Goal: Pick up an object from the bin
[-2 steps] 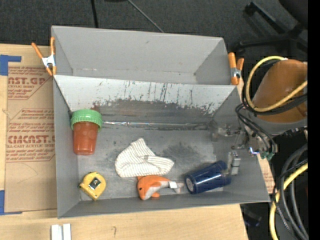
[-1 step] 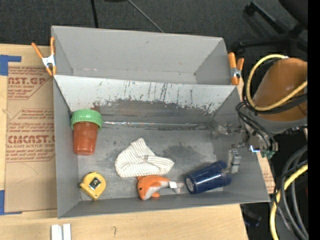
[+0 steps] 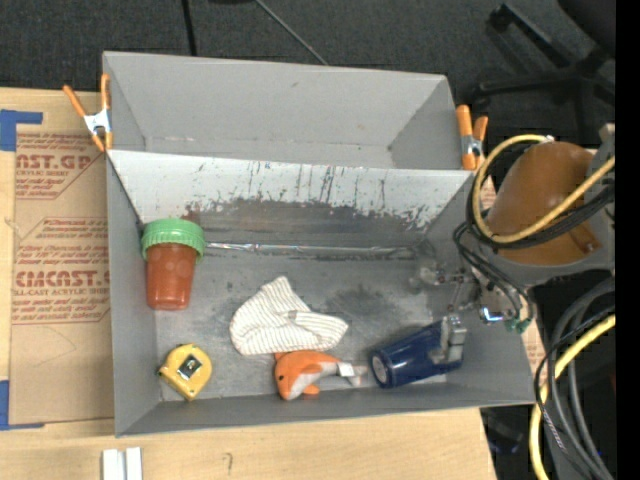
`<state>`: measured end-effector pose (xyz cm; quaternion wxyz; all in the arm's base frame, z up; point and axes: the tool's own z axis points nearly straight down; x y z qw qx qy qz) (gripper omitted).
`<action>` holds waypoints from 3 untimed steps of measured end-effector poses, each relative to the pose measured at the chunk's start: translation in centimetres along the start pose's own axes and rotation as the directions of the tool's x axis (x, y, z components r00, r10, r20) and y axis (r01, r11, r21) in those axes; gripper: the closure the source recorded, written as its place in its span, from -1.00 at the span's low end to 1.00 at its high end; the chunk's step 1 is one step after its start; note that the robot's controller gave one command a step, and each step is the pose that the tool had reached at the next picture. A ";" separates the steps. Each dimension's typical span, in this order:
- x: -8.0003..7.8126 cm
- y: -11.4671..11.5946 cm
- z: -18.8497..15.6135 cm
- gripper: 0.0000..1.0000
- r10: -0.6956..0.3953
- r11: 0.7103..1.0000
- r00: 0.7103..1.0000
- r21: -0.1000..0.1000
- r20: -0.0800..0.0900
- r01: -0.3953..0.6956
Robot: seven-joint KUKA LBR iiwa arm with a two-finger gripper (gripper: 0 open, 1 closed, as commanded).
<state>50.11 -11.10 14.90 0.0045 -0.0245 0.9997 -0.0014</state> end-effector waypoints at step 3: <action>1.4 3.6 7.7 1.00 -0.090 0.996 0.996 -0.004 -0.009 0.090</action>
Offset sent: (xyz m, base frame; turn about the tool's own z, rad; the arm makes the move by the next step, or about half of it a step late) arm -0.0145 0.0347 -0.0768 -0.0894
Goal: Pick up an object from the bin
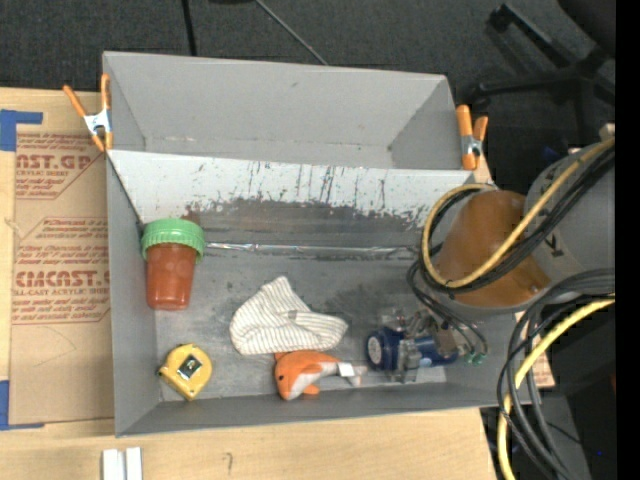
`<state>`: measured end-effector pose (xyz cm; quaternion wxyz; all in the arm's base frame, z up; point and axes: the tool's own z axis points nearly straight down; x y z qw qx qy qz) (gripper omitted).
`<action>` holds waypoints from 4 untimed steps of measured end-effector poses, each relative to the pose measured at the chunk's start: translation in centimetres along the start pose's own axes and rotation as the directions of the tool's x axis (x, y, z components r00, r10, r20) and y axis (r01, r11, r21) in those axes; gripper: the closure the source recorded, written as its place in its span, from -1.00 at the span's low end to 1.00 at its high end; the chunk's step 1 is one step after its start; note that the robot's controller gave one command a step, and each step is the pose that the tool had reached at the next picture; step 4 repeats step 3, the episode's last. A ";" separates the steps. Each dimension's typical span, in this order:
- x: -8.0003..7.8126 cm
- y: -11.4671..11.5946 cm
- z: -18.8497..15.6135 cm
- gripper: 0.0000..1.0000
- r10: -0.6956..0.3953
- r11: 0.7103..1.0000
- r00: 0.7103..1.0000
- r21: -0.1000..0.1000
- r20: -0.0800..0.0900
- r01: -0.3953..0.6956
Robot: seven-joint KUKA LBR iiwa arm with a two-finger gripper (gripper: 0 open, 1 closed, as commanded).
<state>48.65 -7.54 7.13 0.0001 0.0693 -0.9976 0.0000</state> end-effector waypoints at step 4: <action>-5.2 -2.8 -22.5 1.00 -0.081 0.997 0.997 0.001 0.004 0.081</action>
Offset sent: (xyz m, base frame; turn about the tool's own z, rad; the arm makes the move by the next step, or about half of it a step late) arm 0.0000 0.0000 0.0000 0.0000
